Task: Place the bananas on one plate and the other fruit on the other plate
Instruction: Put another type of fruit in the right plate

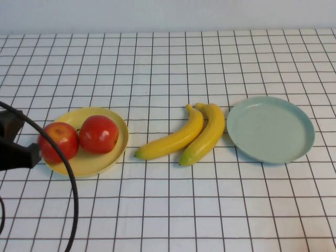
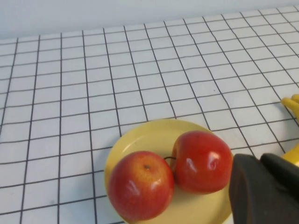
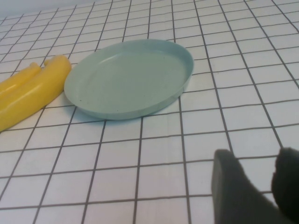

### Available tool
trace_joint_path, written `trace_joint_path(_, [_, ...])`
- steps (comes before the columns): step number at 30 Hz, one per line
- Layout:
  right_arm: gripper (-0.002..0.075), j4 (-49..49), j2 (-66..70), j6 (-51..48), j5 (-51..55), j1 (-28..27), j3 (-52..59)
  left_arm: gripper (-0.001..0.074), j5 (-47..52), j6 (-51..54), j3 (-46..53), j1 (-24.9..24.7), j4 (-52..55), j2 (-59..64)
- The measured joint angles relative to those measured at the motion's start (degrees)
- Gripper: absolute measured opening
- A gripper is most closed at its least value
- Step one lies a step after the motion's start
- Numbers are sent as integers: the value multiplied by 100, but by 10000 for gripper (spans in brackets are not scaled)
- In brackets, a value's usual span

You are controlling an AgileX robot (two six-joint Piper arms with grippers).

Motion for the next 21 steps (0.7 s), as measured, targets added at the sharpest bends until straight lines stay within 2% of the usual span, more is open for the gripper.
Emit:
trace_joint_path(7, [150,0,0,0,0,0,0,2,136,-14,0,0,238,-253])
trace_joint_path(15, [52,0,0,0,0,0,0,2,311,-14,302,26,546,-726])
trace_joint_path(18, [9,0,0,0,0,0,0,2,-38,-104,776,241,615,-1025])
trace_joint_path(21, [-6,0,0,0,0,0,0,2,-527,-269,1379,685,397,-1402])
